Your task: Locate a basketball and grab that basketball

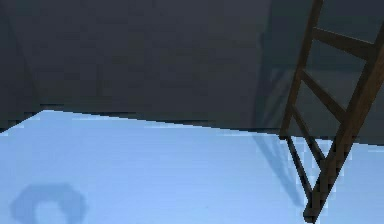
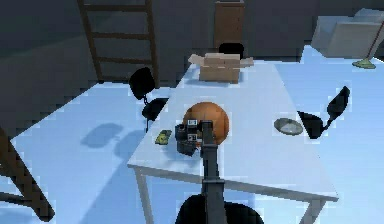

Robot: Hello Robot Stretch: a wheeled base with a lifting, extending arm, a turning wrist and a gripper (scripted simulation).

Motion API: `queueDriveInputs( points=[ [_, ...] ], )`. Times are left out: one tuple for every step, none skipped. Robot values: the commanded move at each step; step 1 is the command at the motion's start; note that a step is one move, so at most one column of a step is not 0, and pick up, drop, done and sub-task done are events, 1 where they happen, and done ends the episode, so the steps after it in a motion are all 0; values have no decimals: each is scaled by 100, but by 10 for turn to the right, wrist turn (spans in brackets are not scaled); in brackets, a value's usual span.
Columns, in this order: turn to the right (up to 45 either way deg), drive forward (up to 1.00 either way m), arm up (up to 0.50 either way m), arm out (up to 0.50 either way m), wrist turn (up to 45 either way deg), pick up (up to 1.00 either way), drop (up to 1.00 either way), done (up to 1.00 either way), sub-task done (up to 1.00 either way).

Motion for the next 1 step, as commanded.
queueDriveInputs(
  points=[
    [0, 0, 0, 0, 0, 100, 0, 0, 0]
  ],
)
